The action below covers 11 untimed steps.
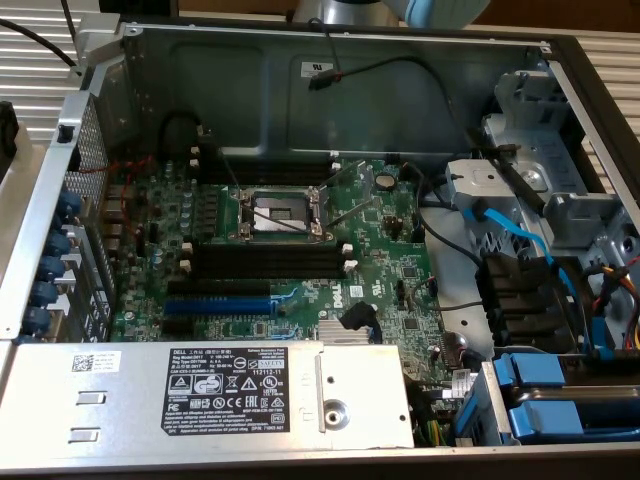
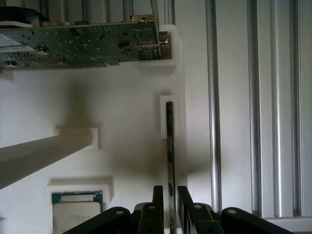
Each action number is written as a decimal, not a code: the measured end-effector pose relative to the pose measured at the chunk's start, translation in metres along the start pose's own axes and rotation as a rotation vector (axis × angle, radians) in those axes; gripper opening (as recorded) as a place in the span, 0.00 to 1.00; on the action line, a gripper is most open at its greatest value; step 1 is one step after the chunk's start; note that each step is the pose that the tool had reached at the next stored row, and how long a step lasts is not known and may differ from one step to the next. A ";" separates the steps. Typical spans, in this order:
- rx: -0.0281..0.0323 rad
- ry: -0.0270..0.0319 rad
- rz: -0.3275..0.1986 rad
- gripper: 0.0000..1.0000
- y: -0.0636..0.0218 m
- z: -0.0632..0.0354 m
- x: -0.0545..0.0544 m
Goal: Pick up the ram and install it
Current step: 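Pick up the ram and move it above insertion slot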
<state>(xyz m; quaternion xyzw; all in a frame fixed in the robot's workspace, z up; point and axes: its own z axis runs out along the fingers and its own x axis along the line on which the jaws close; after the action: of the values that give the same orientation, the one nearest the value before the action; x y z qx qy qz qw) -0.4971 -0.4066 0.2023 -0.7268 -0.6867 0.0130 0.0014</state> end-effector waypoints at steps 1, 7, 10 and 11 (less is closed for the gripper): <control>-0.0001 0.0001 0.000 0.26 0.0000 0.0004 0.000; 0.0000 0.0000 0.000 0.26 0.0001 0.0003 -0.001; -0.0002 0.0001 0.000 0.26 0.0001 0.0004 -0.001; -0.0002 0.0001 0.000 0.26 0.0001 0.0004 -0.001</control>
<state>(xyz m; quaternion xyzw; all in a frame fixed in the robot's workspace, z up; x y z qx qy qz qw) -0.4970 -0.4076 0.2020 -0.7269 -0.6867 0.0129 0.0014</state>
